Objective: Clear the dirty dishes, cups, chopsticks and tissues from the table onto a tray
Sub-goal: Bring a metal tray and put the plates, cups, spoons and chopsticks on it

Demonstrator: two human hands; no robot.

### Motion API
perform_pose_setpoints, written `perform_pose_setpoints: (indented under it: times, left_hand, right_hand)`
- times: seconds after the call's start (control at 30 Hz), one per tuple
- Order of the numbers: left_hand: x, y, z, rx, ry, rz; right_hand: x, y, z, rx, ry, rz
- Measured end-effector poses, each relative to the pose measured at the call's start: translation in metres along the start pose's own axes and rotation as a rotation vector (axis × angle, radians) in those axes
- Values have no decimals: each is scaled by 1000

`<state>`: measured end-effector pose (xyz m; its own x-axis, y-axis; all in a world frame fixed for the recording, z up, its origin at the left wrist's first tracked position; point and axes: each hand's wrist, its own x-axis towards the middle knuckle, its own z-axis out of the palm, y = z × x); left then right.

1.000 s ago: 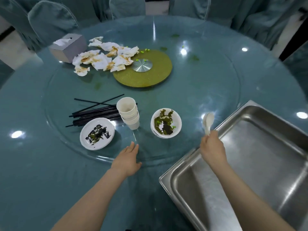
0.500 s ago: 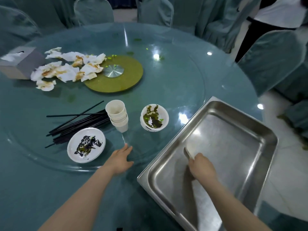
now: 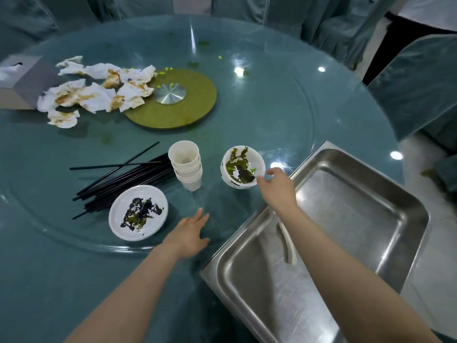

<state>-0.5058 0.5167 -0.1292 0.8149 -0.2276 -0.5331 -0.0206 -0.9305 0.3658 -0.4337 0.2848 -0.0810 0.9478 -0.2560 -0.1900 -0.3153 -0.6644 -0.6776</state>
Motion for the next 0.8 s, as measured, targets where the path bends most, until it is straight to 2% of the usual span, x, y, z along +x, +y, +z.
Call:
perform_pose_setpoints:
  times: [0.17,0.27,0.37,0.5,0.63,0.8]
  left_hand:
    - [2,3,1,-4,-9,12]
    - [3,4,0,-21,-16,1]
    - [2,7,-2,-49,-35,-15]
    - [-5,12,-4,-149,-51,-39]
    - [-20,16,-10,-284,87,-85]
    - [-46,31,-8,-407,211,-48]
  right_hand:
    - [32,-14,15,15,-90,141]
    - [43,-15,21,180,-204,289]
    - [46,-15,24,365,-200,390]
    - [36,-10,18,445,-175,336]
    - [13,2,-4,488,-144,221]
    - [-30,41,-41,607,-41,224]
